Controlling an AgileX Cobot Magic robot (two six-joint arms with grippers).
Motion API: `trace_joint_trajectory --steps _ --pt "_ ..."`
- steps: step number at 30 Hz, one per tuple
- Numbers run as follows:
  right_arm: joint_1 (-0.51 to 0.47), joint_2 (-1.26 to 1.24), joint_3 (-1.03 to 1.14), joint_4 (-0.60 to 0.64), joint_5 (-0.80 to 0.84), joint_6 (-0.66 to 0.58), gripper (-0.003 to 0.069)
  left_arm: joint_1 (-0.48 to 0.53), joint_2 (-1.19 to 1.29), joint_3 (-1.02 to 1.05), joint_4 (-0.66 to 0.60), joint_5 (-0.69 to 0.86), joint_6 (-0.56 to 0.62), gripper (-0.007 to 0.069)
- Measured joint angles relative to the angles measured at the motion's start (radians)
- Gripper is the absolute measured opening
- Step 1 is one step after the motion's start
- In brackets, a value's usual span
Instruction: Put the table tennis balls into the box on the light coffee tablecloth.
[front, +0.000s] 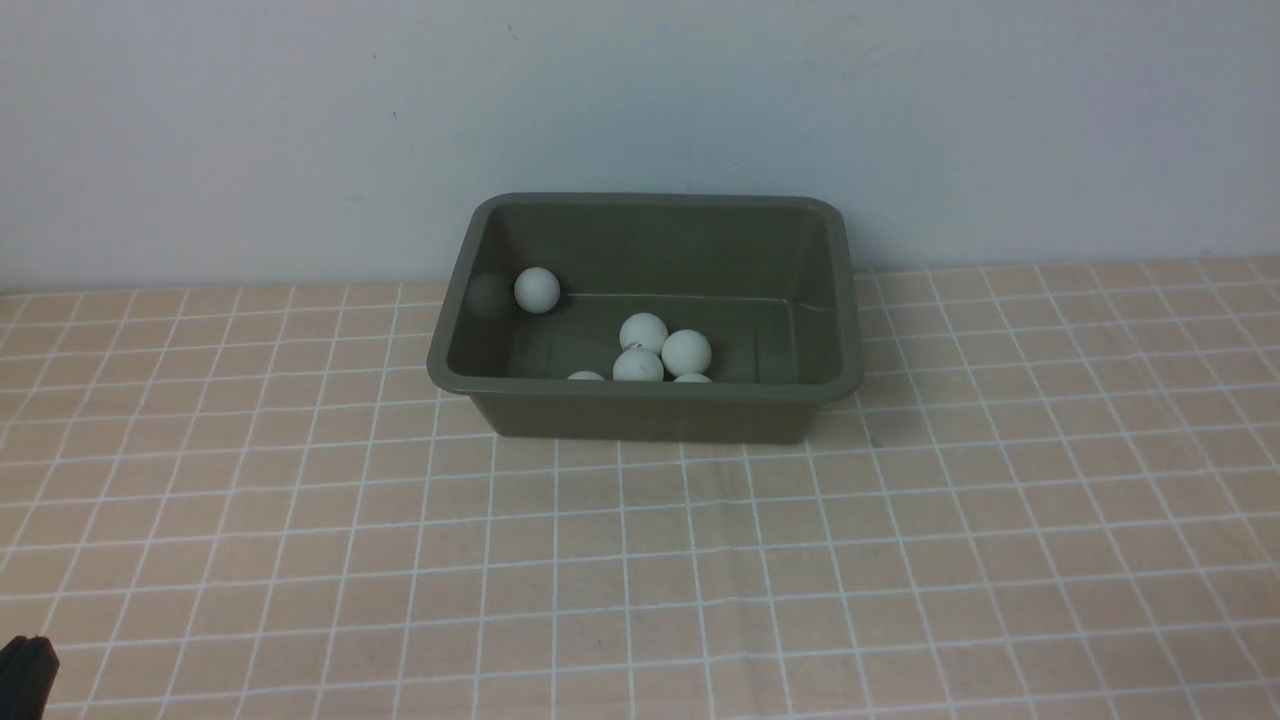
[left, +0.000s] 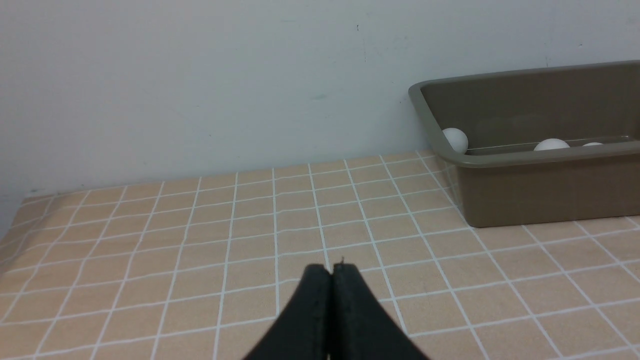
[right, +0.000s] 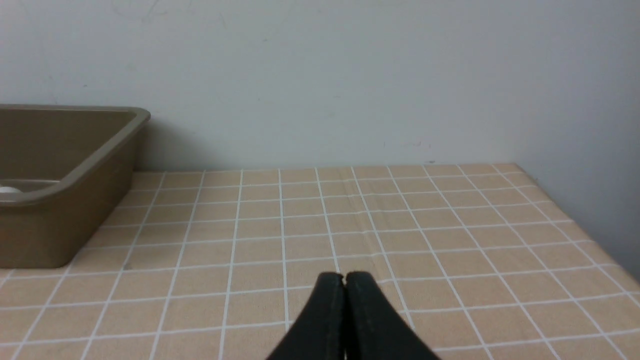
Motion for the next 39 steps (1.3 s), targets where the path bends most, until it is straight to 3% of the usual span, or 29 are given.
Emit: trace_joint_trajectory --steps 39 --pt "0.000 0.000 0.000 0.000 0.053 0.000 -0.0019 0.000 0.000 0.000 0.000 0.000 0.000 -0.0066"
